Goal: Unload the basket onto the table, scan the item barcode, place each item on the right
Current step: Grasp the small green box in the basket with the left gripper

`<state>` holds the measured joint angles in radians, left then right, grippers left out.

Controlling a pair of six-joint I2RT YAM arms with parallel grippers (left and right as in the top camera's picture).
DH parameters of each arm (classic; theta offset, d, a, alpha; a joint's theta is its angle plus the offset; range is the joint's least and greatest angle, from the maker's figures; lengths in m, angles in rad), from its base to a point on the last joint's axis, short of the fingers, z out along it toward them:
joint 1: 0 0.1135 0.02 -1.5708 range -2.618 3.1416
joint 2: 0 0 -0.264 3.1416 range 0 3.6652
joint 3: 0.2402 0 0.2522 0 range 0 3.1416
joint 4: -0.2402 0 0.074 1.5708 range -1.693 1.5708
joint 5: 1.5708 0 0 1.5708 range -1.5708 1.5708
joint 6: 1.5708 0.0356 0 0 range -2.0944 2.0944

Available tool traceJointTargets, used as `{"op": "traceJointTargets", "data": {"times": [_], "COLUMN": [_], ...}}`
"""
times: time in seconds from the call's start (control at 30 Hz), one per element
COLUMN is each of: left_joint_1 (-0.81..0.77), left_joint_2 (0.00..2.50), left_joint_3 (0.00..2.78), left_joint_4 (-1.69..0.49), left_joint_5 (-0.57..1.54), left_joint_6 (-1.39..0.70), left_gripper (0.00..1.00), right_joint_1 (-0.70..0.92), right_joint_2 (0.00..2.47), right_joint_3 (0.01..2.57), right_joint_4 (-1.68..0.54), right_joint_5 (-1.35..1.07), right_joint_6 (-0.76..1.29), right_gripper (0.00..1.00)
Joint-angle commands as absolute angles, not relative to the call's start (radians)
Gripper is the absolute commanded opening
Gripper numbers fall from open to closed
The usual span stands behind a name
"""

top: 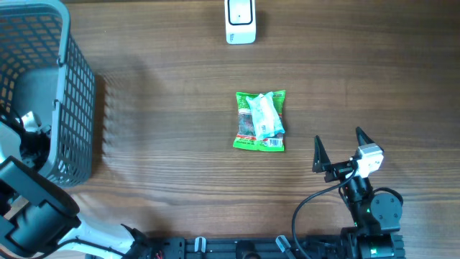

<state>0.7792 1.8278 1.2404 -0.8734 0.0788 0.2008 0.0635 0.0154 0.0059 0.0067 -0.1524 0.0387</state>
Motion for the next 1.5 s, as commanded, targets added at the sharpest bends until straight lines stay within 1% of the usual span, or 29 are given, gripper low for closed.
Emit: {"op": "traceJointTargets", "data": {"times": [0.0,0.03,0.2,0.3,0.4,0.47,0.5,0.63,0.77,0.93,1.1,1.17,1.2,1.3,1.47], "left_joint_1": [0.783,0.783,0.783,0.783,0.783,0.783,0.783,0.783,0.781,0.781,0.759,0.735,0.725,0.670,0.528], "left_joint_2": [1.840,1.840,1.840,1.840,1.840,1.839,1.839,1.832,1.815,1.771,1.703,1.666,1.654,1.595,1.497], "left_joint_3": [1.227,1.226,1.208,1.209,1.224,1.246,1.261,1.331,1.441,1.622,1.822,1.906,1.932,2.006,2.020], "left_joint_4": [-0.875,-0.875,-0.867,-0.853,-0.847,-0.847,-0.849,-0.864,-0.895,-0.920,-0.915,-0.905,-0.901,-0.865,-0.826], "left_joint_5": [0.116,0.116,0.120,0.123,0.123,0.123,0.123,0.123,0.123,0.124,0.126,0.126,0.125,0.126,0.126], "left_joint_6": [0.200,0.193,0.194,0.193,0.189,0.171,0.171,0.171,0.171,0.091,0.088,0.086,0.072,-0.012,-0.109], "left_gripper": [0.50,0.47,0.43,0.35,0.31,0.27,0.23,0.20,0.13,0.11,0.11,0.15,0.15,0.15,0.13], "right_joint_1": [0.059,0.059,0.059,0.059,0.059,0.059,0.059,0.059,0.059,0.059,0.059,0.059,0.059,0.059,0.059], "right_joint_2": [0.009,0.009,0.009,0.009,0.009,0.009,0.009,0.009,0.009,0.009,0.009,0.009,0.009,0.009,0.009], "right_joint_3": [0.005,0.005,0.005,0.005,0.005,0.005,0.005,0.005,0.005,0.005,0.005,0.005,0.005,0.005,0.005], "right_joint_4": [0.010,0.010,0.010,0.010,0.010,0.010,0.010,0.010,0.010,0.010,0.010,0.010,0.010,0.010,0.010], "right_joint_5": [-0.147,-0.147,-0.147,-0.147,-0.147,-0.147,-0.147,-0.147,-0.147,-0.147,-0.147,-0.147,-0.147,-0.147,-0.147], "right_joint_6": [0.027,0.027,0.027,0.027,0.027,0.027,0.027,0.027,0.027,0.027,0.028,0.027,0.027,0.027,0.027], "right_gripper": [1.00,1.00,1.00,1.00,1.00,1.00,1.00,1.00,1.00,1.00,1.00,1.00,1.00,1.00,1.00]}}
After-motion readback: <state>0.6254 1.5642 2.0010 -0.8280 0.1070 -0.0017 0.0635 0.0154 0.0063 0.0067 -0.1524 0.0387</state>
